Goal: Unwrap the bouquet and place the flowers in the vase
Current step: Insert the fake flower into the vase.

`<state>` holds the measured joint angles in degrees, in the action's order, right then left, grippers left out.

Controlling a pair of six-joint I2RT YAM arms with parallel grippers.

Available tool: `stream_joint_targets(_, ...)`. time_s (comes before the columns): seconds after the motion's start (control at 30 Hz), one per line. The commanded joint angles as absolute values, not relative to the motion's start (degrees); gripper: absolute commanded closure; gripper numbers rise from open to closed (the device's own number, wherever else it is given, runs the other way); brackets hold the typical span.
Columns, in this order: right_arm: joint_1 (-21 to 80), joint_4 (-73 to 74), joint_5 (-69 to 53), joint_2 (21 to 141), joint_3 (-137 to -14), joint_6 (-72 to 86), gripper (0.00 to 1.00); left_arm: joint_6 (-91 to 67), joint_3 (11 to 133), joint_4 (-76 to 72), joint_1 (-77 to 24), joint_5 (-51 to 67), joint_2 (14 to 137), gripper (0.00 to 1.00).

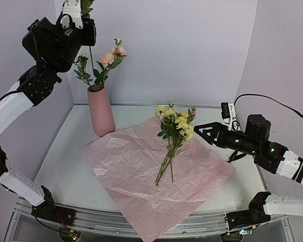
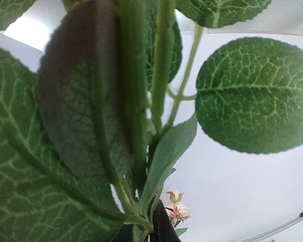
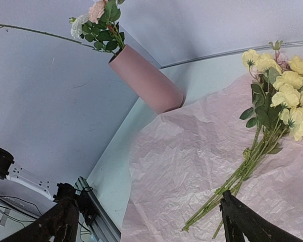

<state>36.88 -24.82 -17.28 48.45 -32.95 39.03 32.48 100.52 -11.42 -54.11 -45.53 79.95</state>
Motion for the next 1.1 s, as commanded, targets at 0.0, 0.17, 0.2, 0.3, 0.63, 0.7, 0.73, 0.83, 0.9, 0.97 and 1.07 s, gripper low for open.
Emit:
stream_joint_targets(0.0,36.8,-25.9,-17.1,48.3,-35.6,39.3,0.02,35.2,100.9,-16.5,-51.7,-42.3,80.6,1.00)
stream_joint_targets(0.17,36.8,-25.9,-16.9,47.9,-35.1,39.5,0.02,34.3,98.7,-18.3,-47.9,-39.6,81.6,1.00)
stream_joint_targets(0.2,36.8,-25.8,-16.9,47.8,-35.0,39.5,0.02,34.2,98.3,-18.5,-47.3,-39.4,81.9,1.00)
stream_joint_targets(0.3,36.9,-25.5,-16.7,47.2,-34.7,39.5,0.02,32.9,97.3,-18.9,-45.1,-39.2,82.6,1.00)
stream_joint_targets(0.63,36.8,-24.8,-15.8,46.9,-34.3,39.3,0.02,23.2,90.6,-19.2,-38.4,-36.0,83.2,1.00)
stream_joint_targets(0.7,36.8,-24.9,-15.7,47.1,-34.3,39.4,0.02,21.5,89.1,-19.2,-37.7,-35.5,83.4,1.00)
stream_joint_targets(0.73,36.8,-24.9,-15.7,47.2,-34.3,39.4,0.02,20.9,88.4,-19.2,-37.4,-35.3,83.5,1.00)
stream_joint_targets(0.83,36.8,-24.9,-15.6,47.3,-34.3,39.2,0.02,19.0,86.7,-19.2,-36.9,-35.0,83.7,1.00)
stream_joint_targets(0.9,36.8,-24.9,-15.5,47.3,-34.2,39.2,0.02,17.6,85.8,-19.2,-36.4,-34.9,83.9,1.00)
stream_joint_targets(0.97,36.9,-24.8,-15.4,47.4,-34.3,39.1,0.02,16.0,85.1,-19.2,-35.9,-34.6,84.2,1.00)
stream_joint_targets(1.07,36.8,-24.8,-15.3,47.5,-34.3,38.9,0.02,14.6,84.6,-19.2,-35.4,-34.7,84.7,1.00)
